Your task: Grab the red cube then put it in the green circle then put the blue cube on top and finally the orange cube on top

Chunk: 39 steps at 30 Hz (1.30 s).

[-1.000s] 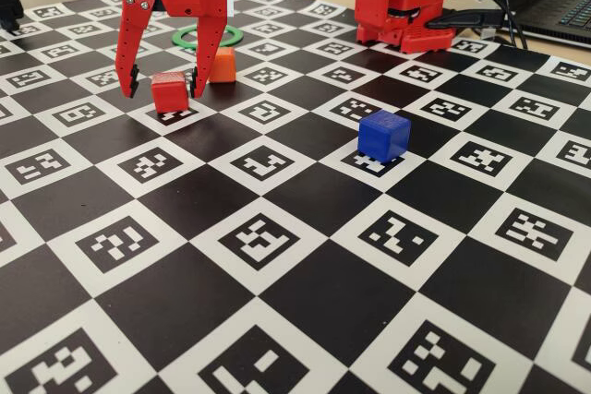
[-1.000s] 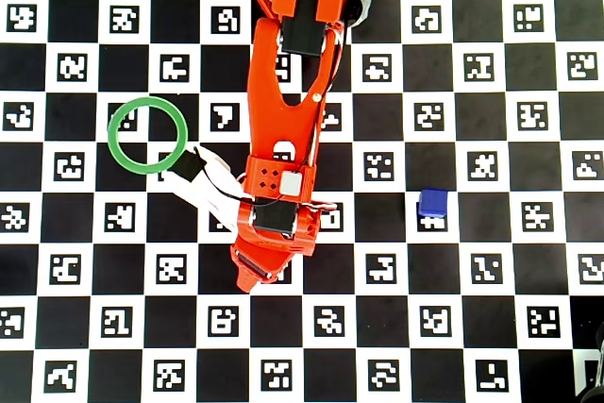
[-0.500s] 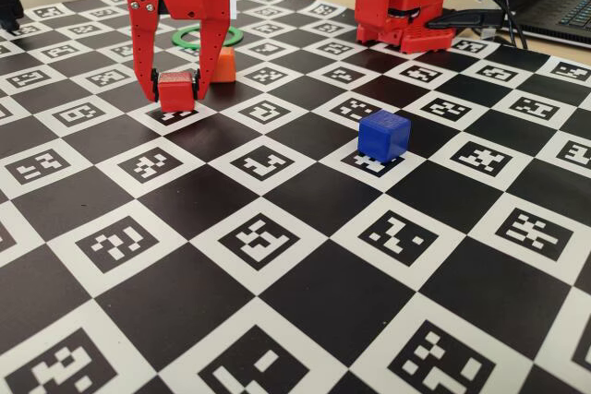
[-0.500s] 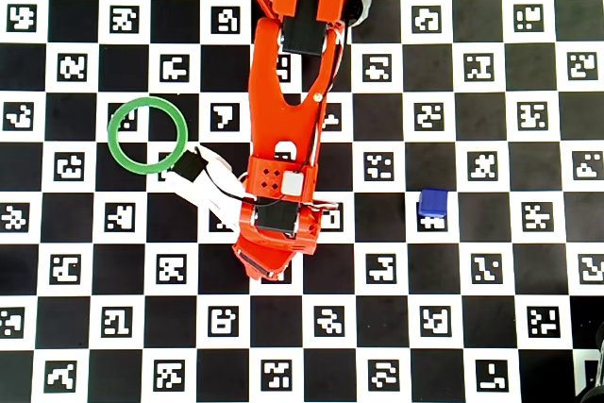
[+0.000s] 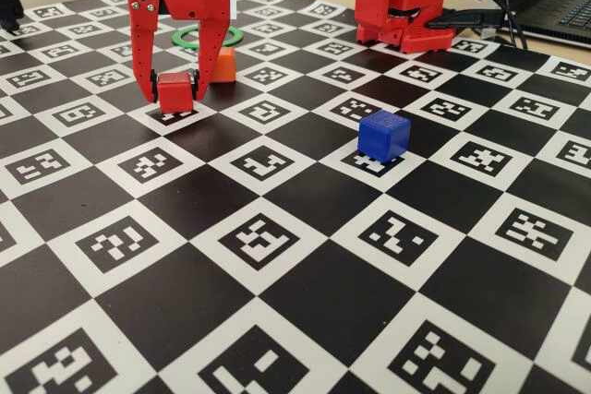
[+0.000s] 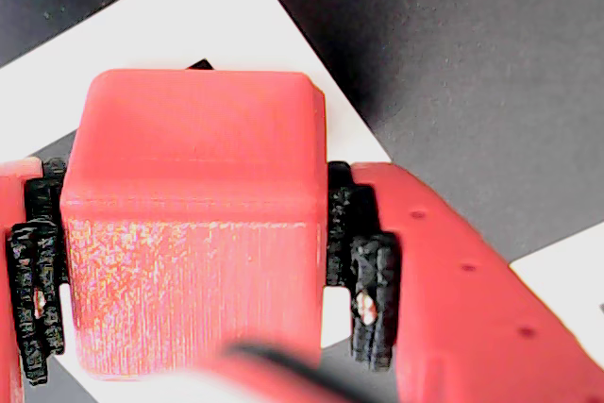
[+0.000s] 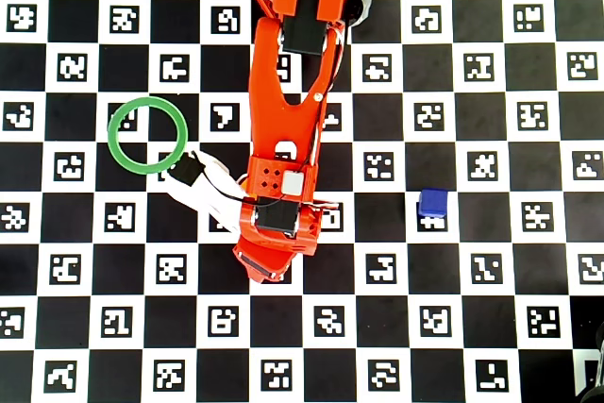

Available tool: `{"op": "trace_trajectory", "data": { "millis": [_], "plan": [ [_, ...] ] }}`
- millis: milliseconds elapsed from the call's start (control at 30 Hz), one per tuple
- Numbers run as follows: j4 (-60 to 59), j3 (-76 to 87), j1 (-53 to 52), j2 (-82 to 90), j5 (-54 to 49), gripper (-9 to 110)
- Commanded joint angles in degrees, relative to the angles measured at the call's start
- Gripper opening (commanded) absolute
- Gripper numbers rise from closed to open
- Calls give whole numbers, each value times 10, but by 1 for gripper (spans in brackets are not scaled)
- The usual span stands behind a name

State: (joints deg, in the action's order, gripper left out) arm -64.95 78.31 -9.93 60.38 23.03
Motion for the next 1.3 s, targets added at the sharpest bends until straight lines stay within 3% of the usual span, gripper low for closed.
{"op": "trace_trajectory", "data": {
  "millis": [0, 800, 1267],
  "plan": [
    [1, 2, 8, 39, -10, 10],
    [-128, -81, -18, 178, -98, 9],
    [-216, -121, -117, 279, -396, 7]
  ]
}}
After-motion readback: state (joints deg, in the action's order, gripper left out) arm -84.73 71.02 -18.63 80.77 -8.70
